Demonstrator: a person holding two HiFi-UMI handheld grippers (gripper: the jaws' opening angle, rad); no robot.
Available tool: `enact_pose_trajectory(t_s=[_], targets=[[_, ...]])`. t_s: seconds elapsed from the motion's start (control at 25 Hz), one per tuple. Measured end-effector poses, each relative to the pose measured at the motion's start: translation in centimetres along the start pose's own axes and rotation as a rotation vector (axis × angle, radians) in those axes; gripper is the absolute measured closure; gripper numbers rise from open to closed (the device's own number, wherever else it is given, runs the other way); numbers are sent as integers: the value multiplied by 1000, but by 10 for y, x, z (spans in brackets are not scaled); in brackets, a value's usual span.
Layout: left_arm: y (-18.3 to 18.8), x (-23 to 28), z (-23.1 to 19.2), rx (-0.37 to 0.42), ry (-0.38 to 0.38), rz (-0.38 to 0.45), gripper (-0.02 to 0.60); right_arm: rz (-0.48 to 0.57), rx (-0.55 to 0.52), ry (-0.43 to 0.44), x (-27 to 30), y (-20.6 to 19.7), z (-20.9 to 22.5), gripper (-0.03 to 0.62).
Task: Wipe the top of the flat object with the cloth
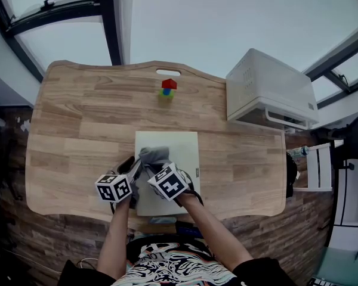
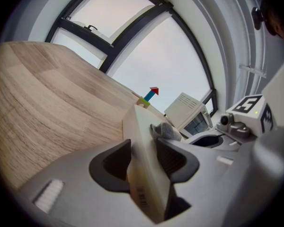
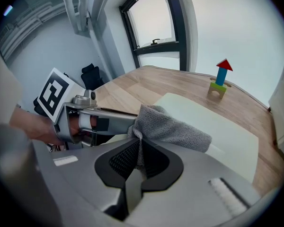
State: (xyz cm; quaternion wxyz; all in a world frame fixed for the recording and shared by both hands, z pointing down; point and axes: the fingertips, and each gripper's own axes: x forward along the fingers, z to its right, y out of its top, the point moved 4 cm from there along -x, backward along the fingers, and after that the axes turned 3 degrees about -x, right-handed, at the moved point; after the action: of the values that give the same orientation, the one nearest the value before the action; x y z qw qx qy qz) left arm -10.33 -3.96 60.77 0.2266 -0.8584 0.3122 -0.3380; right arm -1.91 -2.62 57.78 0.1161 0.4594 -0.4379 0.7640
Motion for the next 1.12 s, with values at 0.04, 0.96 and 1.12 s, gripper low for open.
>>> enact_pose_trajectory(t_s=[0.04, 0.96, 1.12], targets=[[0, 0, 0, 0, 0, 0, 380, 1, -1, 1, 0, 0, 0, 585], [0, 0, 0, 4, 6, 1, 380, -21, -37, 75, -4, -5, -28, 585], [0, 0, 1, 4, 6, 0, 380, -27, -27, 103, -1, -10, -32, 585]])
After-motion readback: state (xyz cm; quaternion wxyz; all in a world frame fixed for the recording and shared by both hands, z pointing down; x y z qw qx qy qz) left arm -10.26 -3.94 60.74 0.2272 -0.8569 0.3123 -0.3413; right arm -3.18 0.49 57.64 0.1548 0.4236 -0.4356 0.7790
